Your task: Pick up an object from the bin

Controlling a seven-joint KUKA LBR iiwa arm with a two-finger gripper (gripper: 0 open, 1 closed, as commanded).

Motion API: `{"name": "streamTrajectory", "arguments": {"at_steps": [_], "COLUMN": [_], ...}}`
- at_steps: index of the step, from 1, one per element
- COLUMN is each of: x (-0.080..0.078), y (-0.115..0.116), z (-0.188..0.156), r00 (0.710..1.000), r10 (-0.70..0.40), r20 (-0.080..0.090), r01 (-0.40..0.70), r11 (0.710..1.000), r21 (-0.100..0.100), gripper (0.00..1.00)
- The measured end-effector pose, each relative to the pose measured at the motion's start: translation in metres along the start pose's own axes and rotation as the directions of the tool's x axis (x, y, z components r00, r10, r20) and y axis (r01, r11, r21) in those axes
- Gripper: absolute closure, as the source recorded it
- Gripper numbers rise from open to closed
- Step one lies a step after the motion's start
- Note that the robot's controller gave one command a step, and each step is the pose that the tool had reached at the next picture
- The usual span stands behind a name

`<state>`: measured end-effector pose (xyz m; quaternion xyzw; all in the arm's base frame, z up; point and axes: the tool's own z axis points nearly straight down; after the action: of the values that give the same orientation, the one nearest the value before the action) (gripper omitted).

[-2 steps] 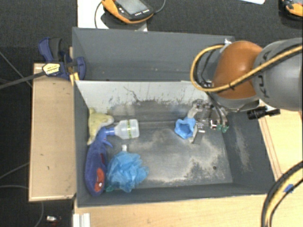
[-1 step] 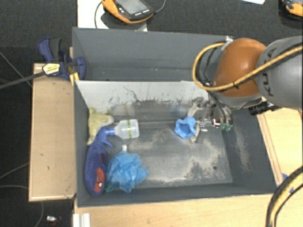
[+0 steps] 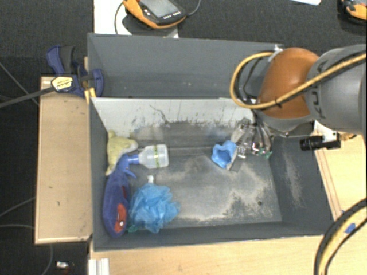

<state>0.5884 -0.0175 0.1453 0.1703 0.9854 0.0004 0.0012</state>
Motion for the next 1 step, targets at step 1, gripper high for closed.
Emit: {"name": "streamTrajectory", "arguments": {"at_steps": [1], "x": [-0.0110], "y": [-0.0083], "z": [0.0711], "r00": [0.996], "r10": [-0.087], "r20": [0.021], "r01": [0.087], "r11": [0.996], "r21": [-0.003], "gripper": [0.00]}}
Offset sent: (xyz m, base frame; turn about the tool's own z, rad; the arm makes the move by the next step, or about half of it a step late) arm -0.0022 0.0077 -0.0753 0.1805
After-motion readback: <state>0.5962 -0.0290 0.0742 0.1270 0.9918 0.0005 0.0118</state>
